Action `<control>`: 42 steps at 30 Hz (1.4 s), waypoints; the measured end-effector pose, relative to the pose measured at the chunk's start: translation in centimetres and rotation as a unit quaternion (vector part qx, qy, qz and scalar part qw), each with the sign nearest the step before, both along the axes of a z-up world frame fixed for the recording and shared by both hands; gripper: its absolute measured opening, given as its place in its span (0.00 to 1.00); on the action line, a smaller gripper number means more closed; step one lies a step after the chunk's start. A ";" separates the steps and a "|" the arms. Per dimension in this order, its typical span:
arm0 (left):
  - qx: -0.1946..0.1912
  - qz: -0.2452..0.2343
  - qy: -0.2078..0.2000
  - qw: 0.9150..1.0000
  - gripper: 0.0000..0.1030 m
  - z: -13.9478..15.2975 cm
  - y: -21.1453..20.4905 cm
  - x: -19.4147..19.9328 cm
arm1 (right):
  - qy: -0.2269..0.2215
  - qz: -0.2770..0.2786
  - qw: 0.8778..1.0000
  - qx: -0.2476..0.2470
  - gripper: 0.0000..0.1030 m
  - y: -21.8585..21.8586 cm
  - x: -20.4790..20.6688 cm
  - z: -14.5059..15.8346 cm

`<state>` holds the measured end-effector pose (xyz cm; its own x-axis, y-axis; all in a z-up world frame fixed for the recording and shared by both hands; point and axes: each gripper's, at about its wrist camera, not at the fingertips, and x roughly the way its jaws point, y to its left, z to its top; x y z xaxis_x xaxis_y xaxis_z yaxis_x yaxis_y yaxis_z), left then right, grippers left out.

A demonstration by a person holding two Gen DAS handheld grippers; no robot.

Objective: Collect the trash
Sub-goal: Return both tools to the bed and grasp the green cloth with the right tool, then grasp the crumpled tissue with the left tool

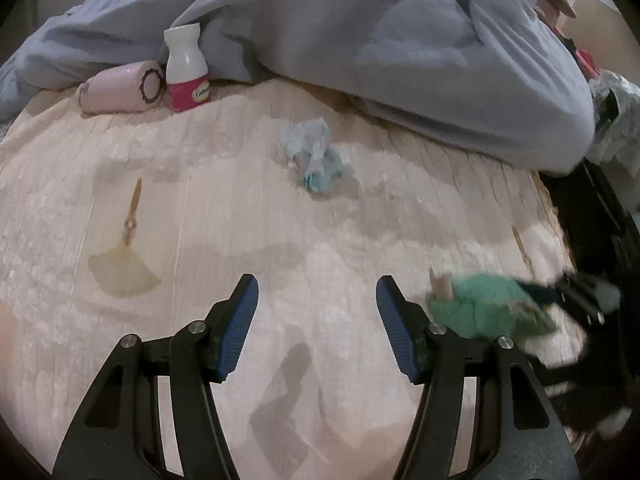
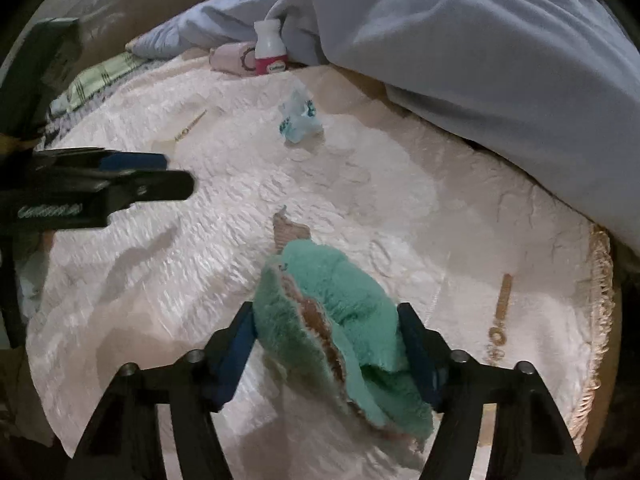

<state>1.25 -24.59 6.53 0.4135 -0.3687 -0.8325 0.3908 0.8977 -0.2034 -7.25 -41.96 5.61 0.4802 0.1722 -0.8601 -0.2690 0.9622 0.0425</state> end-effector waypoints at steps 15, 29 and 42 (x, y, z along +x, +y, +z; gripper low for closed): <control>-0.006 0.087 -0.007 0.996 0.58 -2.1 -4.0 9.9 | -0.024 -0.122 0.989 0.083 0.58 -6.2 -1.4 0.3; -0.016 -0.003 0.015 1.000 0.07 -1.2 -3.0 3.4 | -0.040 -0.114 0.984 0.128 0.49 -6.2 -4.7 2.0; -0.023 -0.068 0.017 0.997 0.07 1.1 -1.4 -10.6 | -0.047 -0.169 0.974 0.146 0.49 -4.1 -12.6 4.5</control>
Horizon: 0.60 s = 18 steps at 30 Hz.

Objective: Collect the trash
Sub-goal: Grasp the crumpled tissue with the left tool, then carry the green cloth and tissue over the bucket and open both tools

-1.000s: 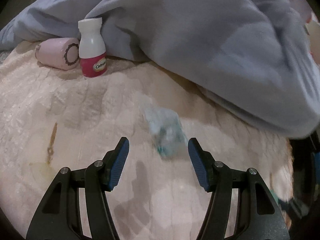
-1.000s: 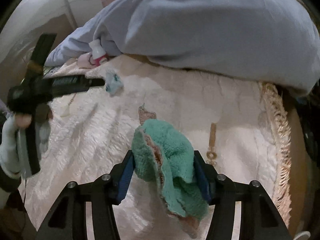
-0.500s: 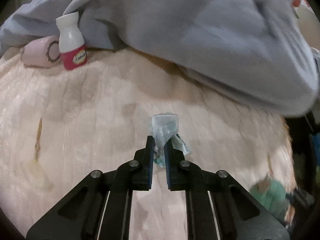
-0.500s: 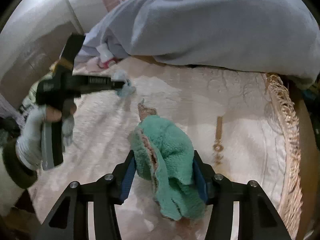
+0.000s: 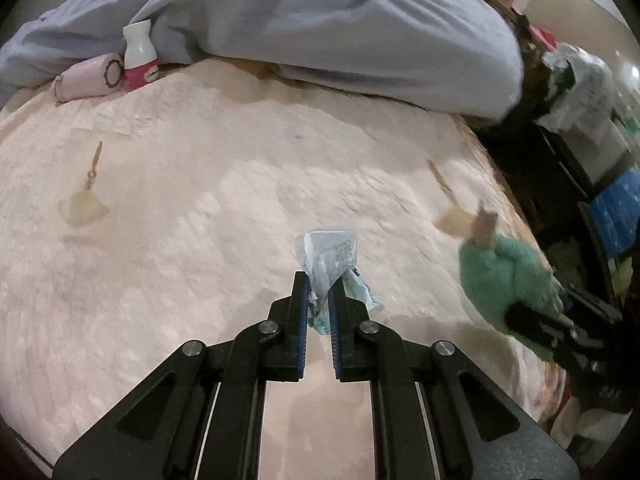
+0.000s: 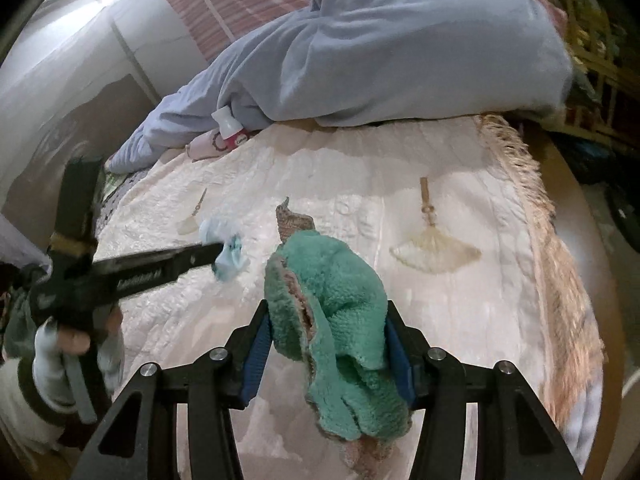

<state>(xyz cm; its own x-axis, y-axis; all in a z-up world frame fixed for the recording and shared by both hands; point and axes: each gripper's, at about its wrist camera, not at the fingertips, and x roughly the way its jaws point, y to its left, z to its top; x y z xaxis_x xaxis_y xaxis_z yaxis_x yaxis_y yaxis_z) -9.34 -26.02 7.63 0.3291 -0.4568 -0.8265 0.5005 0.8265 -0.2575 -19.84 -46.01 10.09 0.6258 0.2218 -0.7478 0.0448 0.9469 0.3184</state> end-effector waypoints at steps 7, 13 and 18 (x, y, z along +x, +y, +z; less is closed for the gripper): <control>0.010 -0.020 -0.015 1.000 0.07 0.7 -1.1 -4.1 | -0.005 -0.018 1.000 -0.019 0.49 1.6 -3.2 1.1; 0.019 -0.041 -0.036 0.998 0.07 1.6 -2.2 -7.0 | -0.008 -0.029 0.999 -0.011 0.49 1.8 -4.8 1.3; 0.021 -0.060 -0.049 0.997 0.07 2.2 -3.5 -8.6 | -0.009 -0.041 0.999 -0.007 0.50 1.2 -6.4 1.5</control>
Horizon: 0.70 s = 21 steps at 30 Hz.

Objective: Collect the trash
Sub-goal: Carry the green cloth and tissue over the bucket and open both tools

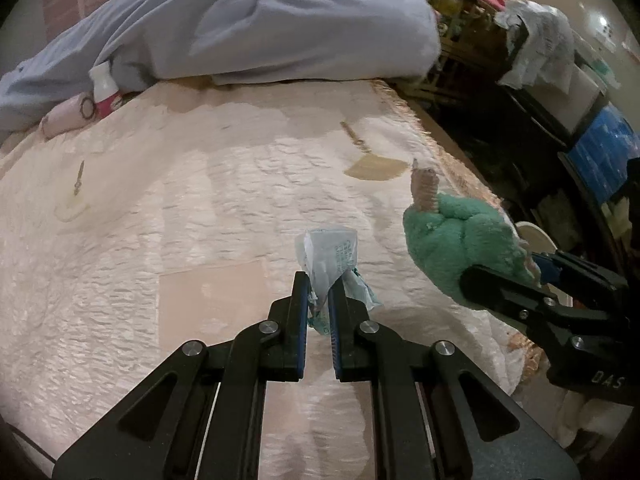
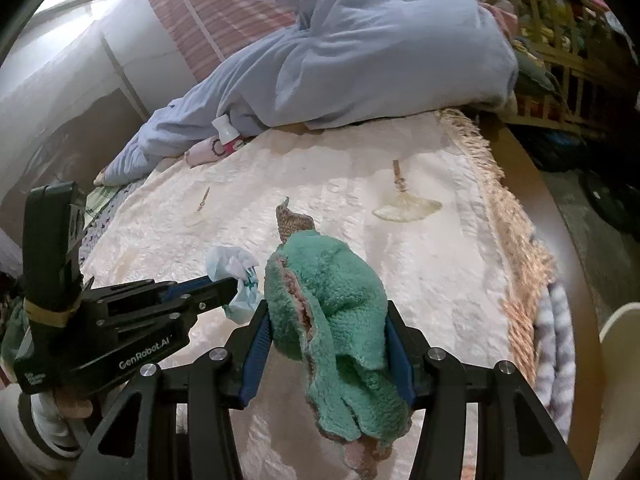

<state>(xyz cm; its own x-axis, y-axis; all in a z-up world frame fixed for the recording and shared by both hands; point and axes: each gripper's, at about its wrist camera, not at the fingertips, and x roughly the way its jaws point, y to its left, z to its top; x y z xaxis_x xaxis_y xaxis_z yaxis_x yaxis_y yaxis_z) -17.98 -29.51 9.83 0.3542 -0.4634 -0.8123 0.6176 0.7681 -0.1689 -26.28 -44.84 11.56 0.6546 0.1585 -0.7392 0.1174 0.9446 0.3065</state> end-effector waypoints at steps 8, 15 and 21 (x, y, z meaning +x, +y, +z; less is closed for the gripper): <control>-0.002 -0.028 -0.006 1.000 0.07 0.7 -2.7 -2.1 | -0.004 -0.028 1.000 0.002 0.50 -2.3 -3.0 0.5; -0.004 -0.066 -0.003 0.998 0.07 1.1 -6.0 -3.9 | -0.008 -0.056 0.998 -0.002 0.50 -4.8 -5.3 0.9; -0.030 -0.111 0.027 0.993 0.07 1.4 -9.7 -5.6 | -0.002 -0.092 0.996 -0.009 0.50 -8.0 -7.9 0.9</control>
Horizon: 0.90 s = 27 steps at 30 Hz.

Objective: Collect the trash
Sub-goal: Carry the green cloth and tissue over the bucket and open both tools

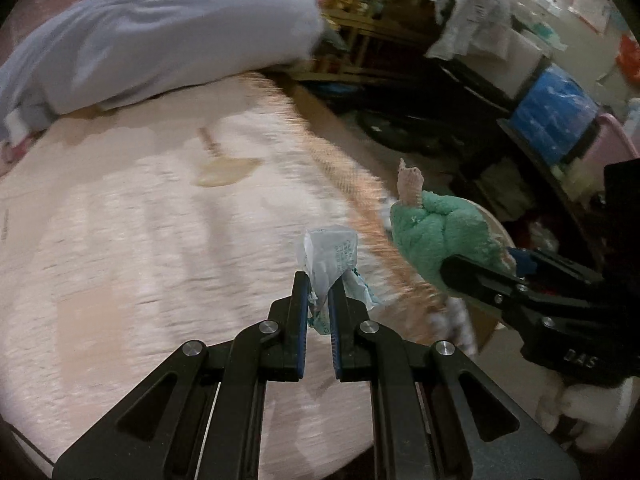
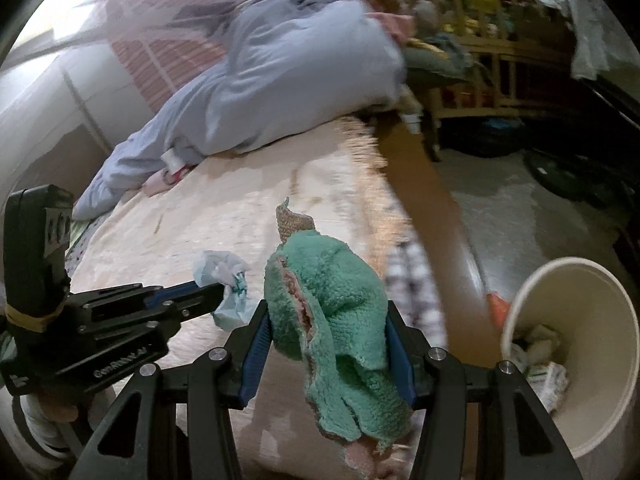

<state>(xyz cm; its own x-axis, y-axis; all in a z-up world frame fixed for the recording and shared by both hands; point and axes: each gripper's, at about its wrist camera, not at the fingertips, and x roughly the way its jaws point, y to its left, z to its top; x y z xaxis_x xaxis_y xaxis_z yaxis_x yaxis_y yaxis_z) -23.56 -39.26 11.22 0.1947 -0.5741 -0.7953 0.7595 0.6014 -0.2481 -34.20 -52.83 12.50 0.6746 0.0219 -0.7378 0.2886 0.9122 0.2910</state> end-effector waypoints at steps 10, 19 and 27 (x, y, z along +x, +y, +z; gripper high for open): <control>-0.005 -0.075 0.019 0.997 0.07 -0.3 -8.1 -4.3 | 0.012 -0.093 0.996 0.006 0.50 -7.7 -6.3 -1.2; -0.008 -0.114 0.037 0.993 0.07 -1.0 -14.1 -7.2 | 0.033 -0.159 0.987 0.013 0.50 -13.2 -10.8 -3.5; -0.021 -0.134 0.051 0.989 0.11 -1.8 -18.0 -8.3 | 0.046 -0.196 0.979 0.019 0.51 -16.4 -13.0 -5.1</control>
